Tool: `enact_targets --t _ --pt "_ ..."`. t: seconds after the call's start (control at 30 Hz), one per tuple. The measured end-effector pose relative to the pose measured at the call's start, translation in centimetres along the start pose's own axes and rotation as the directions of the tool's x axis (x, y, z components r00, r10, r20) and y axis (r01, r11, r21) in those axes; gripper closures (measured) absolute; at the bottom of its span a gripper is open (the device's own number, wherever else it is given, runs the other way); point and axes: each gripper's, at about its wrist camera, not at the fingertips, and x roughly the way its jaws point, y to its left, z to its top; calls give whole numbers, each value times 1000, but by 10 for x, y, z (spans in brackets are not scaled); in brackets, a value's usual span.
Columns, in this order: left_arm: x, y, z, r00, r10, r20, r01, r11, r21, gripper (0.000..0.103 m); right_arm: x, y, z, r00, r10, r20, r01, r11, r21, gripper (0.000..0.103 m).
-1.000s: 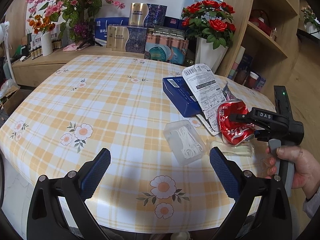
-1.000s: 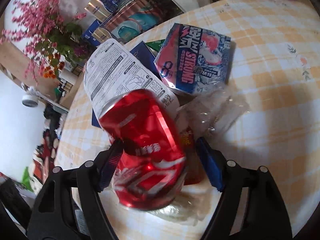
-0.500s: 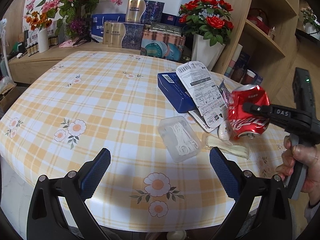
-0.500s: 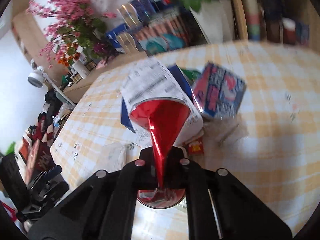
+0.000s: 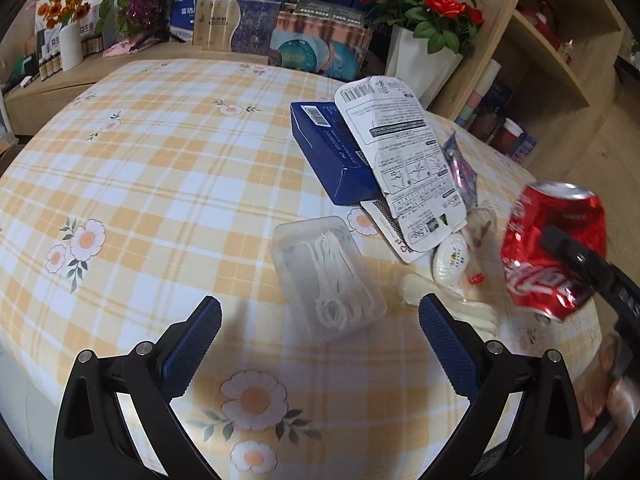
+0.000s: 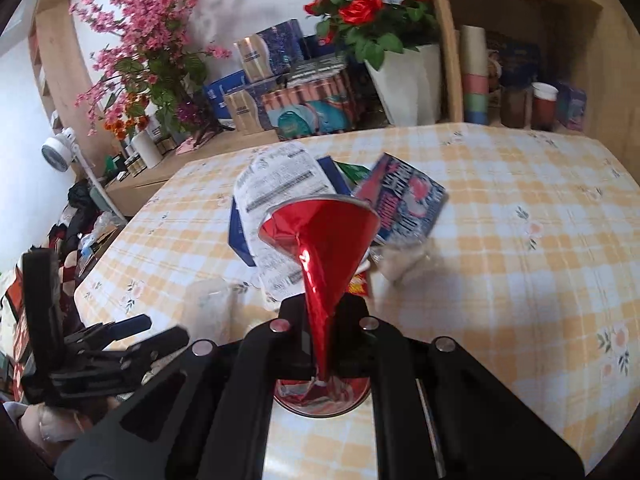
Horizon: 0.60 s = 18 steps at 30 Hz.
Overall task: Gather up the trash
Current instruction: 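Lift the red can with the right tool while the left tool grasps the clear floss box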
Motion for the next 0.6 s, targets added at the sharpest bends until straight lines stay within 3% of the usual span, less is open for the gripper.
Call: enact_targets --t 0.33,0.43,0.47,0.5,0.6 --pt "43 -10 16 992 89 -88 -88 996 9 17 -12 -5 -19 1000 -2 15 1 1000 23 94" --pt "44 -12 14 990 124 -61 -122 992 28 21 -13 -4 -24 1000 -1 8 0 1000 16 94" --pt "43 -11 14 990 129 -54 -128 991 27 28 -13 -4 -25 1000 -2 5 2 1000 15 94" --pt "41 -11 14 992 118 -43 -116 993 27 42 -13 -5 -27 1000 -3 2 3 1000 16 94" --pt "37 -7 13 995 87 -38 -86 996 31 44 -16 -5 -29 1000 0 5 0 1000 21 94"
